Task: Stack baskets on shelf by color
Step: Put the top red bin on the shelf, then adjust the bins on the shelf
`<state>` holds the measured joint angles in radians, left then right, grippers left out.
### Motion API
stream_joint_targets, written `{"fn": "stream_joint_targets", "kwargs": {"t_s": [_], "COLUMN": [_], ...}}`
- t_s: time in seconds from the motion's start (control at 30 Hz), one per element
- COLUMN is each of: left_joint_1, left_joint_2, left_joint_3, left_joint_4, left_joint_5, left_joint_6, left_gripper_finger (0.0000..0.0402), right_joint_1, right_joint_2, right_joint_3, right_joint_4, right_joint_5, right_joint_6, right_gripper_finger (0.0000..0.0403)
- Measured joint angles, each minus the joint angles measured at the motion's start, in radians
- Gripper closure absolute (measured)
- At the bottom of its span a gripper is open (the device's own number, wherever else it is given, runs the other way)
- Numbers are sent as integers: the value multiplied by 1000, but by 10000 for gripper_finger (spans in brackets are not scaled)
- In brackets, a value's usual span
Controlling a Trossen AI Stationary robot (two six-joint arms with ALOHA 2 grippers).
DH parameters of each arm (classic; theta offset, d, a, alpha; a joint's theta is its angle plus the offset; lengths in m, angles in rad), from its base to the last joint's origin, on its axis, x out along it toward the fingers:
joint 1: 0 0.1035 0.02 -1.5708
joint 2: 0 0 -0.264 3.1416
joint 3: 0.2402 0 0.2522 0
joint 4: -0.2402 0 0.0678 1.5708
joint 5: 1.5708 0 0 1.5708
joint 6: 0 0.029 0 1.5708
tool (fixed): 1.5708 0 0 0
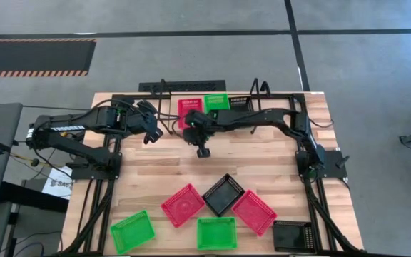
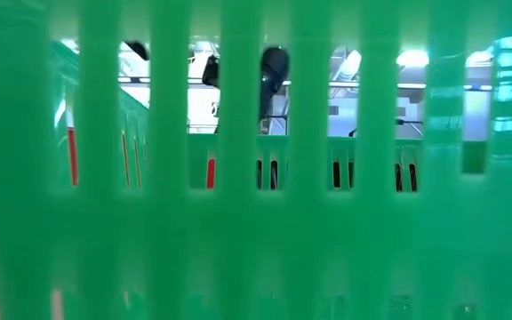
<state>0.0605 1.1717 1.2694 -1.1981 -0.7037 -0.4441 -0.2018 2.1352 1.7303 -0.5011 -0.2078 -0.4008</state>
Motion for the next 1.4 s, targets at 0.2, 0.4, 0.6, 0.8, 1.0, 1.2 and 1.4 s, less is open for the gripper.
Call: {"fn": "stream_joint_targets", "kwargs": {"t_s": [0.2, 0.4, 0.6, 0.8, 1.0, 1.2, 1.4], "left_joint_1": [0, 0, 0, 0, 0, 0, 0], "left_joint_2": [0, 0, 0, 0, 0, 0, 0], "left_joint_3": [0, 0, 0, 0, 0, 0, 0], "left_joint_4": [-1, -1, -1, -1, 0, 0, 0], "left_joint_5": [25, 42, 53, 52, 65, 67, 71], "left_joint_6": [4, 4, -1, -3, -3, 0, 4], "left_gripper_finger": [401, 401, 401, 401, 401, 401, 401], "right_joint_1": [-47, -95, -124, -110, -79, -166, -236], "right_joint_2": [14, 13, 13, 5, -77, -107, -86], "right_joint_3": [0, 0, 0, 37, 180, 209, 159], "right_joint_4": [62, 132, 158, 109, -104, -355, -449], "right_joint_5": [-1, -2, -3, -44, 80, 289, 286], "right_joint_6": [6, 7, 10, 62, 26, 114, 189], "right_gripper_finger": [403, 403, 403, 402, 402, 402, 402]}}
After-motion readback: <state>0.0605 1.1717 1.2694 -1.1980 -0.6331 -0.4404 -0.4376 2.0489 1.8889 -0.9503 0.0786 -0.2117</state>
